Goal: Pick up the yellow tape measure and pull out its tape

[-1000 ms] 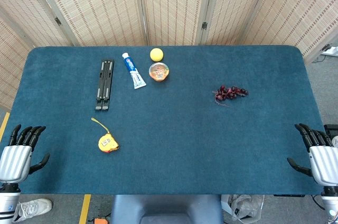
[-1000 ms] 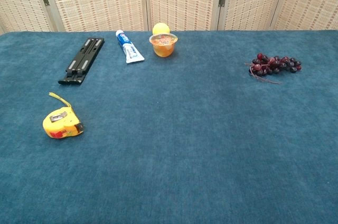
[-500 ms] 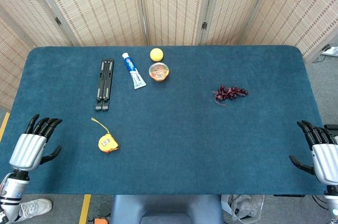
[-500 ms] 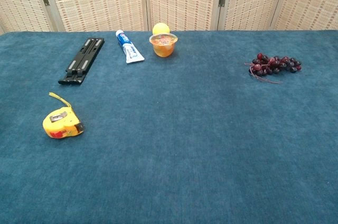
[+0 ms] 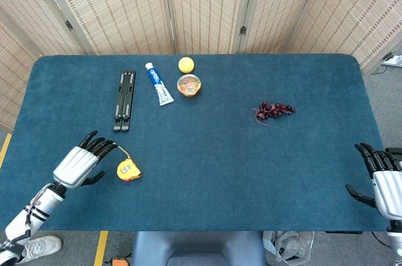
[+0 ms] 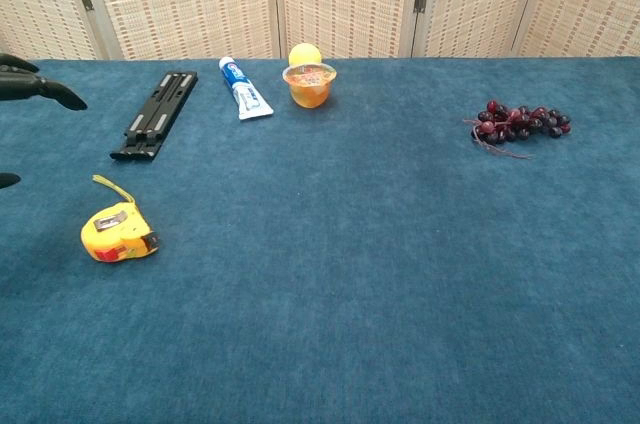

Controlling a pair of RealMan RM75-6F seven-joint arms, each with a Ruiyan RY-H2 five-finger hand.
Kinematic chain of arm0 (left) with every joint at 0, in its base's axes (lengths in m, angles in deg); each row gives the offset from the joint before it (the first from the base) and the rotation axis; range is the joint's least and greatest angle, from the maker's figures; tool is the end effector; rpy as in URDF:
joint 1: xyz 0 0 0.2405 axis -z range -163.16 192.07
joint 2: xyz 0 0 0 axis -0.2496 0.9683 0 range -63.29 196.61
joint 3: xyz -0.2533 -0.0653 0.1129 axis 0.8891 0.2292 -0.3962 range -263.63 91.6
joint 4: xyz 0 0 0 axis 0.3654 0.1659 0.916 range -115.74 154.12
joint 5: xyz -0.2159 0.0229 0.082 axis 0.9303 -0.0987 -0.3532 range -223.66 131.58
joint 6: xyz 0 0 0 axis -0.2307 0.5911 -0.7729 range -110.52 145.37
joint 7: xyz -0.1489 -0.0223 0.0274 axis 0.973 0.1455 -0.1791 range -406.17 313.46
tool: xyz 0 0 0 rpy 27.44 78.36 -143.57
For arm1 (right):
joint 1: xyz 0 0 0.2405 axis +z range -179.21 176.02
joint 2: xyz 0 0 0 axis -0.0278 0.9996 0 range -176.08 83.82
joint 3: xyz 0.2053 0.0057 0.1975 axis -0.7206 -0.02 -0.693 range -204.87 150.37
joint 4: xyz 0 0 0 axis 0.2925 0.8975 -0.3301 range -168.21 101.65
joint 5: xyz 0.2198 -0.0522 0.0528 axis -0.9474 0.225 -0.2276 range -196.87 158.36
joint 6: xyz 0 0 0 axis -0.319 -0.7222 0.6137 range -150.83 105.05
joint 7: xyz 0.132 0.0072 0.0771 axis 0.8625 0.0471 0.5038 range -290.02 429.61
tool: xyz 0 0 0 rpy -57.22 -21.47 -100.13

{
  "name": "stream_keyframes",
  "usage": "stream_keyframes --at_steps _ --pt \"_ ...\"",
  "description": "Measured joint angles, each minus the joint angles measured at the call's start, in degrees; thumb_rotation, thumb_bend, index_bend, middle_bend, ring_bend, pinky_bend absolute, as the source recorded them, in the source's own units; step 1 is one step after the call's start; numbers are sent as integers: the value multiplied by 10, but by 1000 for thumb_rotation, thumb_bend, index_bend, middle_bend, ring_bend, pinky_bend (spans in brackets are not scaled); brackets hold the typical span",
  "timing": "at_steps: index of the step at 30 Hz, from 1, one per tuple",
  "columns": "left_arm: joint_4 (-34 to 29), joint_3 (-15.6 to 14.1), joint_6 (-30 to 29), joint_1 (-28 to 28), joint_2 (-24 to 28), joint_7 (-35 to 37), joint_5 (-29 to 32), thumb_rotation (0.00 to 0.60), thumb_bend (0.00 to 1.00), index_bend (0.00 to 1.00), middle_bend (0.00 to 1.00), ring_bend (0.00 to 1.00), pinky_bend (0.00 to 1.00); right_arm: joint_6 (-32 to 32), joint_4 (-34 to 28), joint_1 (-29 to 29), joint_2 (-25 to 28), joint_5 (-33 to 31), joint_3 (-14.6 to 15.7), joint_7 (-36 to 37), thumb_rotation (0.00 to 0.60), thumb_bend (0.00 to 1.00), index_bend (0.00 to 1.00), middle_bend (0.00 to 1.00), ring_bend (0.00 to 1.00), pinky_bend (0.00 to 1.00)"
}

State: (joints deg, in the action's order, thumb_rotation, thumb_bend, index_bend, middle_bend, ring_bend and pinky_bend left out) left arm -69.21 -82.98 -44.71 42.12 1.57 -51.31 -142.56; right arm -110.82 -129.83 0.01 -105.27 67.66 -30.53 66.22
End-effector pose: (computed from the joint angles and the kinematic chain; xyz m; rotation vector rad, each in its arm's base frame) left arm -0.2641 0.3082 0.0889 -2.0180 -0.6167 -0.8374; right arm -0.3405 -0.1756 0.1814 1.3633 -0.8300 0.8528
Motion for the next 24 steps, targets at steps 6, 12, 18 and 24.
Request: stream_keyframes --at_steps 6,12,18,24 --pt "5 -8 55 39 -9 -6 -3 600 403 169 185 158 47 -2 0 -3 0 -2 1 -1 600 231 99 149 180 154" --pt "-8 -14 117 62 -10 -44 29 600 403 164 185 159 47 -2 0 -6 -2 -4 2 -1 600 230 99 149 180 154" --pt "-10 -21 150 78 -26 -71 64 600 403 163 184 159 47 -3 3 -9 -3 -5 3 1 600 231 99 150 180 154" --pt "-1 -28 168 89 -43 -85 82 600 403 141 172 158 47 -4 5 -11 -5 -6 4 3 600 231 99 149 180 154"
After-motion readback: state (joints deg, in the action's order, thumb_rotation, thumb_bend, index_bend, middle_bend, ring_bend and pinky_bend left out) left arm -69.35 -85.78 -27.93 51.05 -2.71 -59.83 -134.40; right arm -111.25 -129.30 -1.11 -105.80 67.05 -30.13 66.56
